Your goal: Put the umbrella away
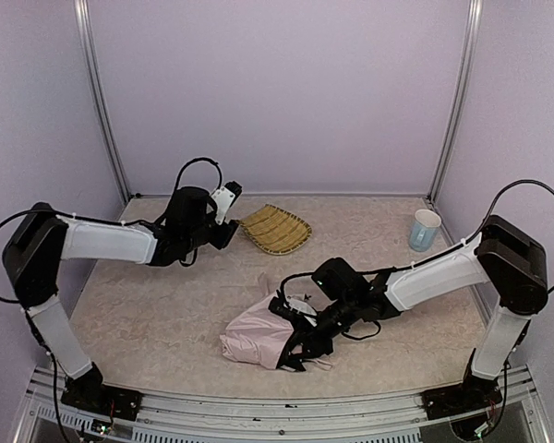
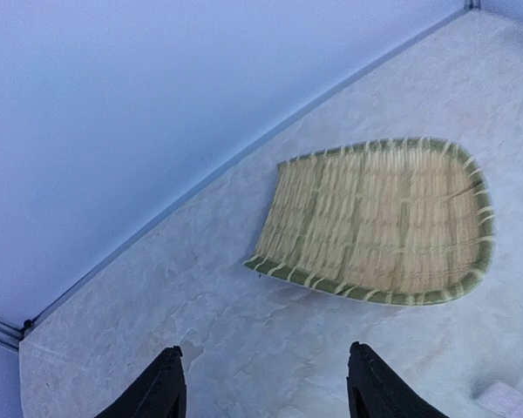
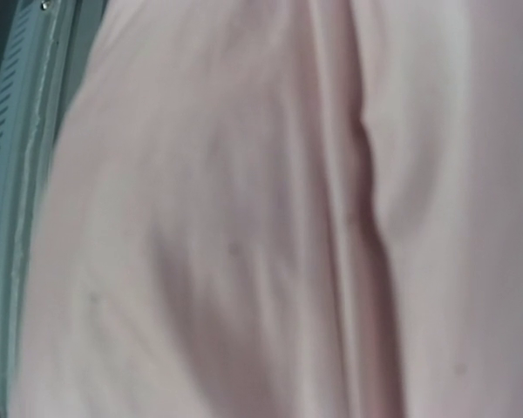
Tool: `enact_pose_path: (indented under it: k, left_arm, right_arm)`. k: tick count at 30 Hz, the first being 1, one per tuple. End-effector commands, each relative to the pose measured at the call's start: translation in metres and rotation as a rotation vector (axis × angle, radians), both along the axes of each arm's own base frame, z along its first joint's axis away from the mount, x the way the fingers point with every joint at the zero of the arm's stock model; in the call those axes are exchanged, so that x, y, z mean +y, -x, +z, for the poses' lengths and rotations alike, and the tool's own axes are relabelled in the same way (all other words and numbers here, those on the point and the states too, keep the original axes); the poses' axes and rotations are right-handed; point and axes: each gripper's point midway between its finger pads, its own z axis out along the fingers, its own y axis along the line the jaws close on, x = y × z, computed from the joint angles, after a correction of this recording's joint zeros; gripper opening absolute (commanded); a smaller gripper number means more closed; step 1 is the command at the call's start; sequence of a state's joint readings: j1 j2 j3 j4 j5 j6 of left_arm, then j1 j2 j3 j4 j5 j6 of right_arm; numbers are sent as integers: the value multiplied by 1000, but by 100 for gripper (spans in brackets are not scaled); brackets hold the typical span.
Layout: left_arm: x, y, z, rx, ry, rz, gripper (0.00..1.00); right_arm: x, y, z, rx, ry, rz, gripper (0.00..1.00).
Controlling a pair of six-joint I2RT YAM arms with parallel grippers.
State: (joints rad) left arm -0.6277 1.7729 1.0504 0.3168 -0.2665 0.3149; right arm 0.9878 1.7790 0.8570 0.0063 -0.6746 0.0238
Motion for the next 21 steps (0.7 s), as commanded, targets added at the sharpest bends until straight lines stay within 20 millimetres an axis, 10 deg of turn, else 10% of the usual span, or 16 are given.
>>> enact_pose_path:
  k: [1,6,10,21]
  left_arm:
    - [-50,104,74,-52,254,-273,51]
    - [-77,235,43,61,222,-622,44]
    - [-75,298,18,135,182,-811,55]
    - [-93,296,-62,198,-109,-876,80]
  right_arm:
    - [-53,40,-62,235,300,-24,0]
    - [-55,41,-63,290,287,-24,0]
    - [-57,39,-64,320,286,-33,0]
    - [-55,33,-58,350,259,-40,0]
